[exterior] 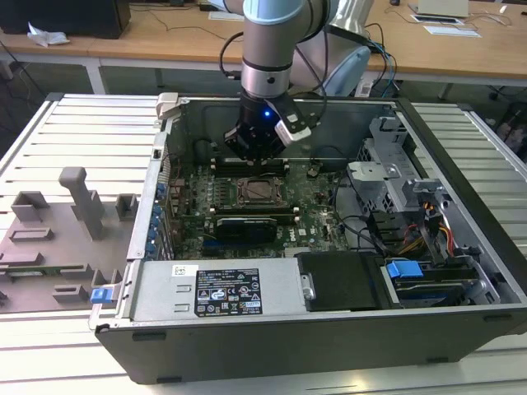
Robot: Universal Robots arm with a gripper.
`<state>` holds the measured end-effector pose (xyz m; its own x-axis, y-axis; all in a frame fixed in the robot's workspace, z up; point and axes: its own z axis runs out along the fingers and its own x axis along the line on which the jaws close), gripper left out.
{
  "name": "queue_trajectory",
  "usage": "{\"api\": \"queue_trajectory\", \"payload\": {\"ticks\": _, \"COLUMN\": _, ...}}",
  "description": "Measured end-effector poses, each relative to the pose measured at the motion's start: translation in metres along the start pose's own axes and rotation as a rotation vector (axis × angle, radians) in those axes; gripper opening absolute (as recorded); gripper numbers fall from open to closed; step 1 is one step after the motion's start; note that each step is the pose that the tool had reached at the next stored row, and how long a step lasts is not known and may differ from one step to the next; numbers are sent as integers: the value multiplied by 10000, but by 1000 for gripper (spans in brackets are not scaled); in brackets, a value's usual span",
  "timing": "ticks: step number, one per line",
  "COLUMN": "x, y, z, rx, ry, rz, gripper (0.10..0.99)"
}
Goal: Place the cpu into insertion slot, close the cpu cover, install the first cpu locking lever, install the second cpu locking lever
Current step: 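Install the first cpu locking lever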
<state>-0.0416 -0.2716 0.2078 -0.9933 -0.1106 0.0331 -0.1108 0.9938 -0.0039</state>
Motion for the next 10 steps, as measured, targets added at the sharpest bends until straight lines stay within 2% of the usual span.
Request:
{"api": "queue_trajectory", "payload": {"ticks": 2, "x": -92, "y": -10, "z": 6, "rx": -61, "ry": 145, "rz": -3, "gripper": 106}}
{"api": "queue_trajectory", "payload": {"ticks": 3, "x": -113, "y": -13, "z": 9, "rx": -83, "ry": 181, "rz": -5, "gripper": 106}}
{"api": "queue_trajectory", "payload": {"ticks": 10, "x": -199, "y": -26, "z": 37, "rx": -155, "ry": 346, "rz": -6, "gripper": 106}}
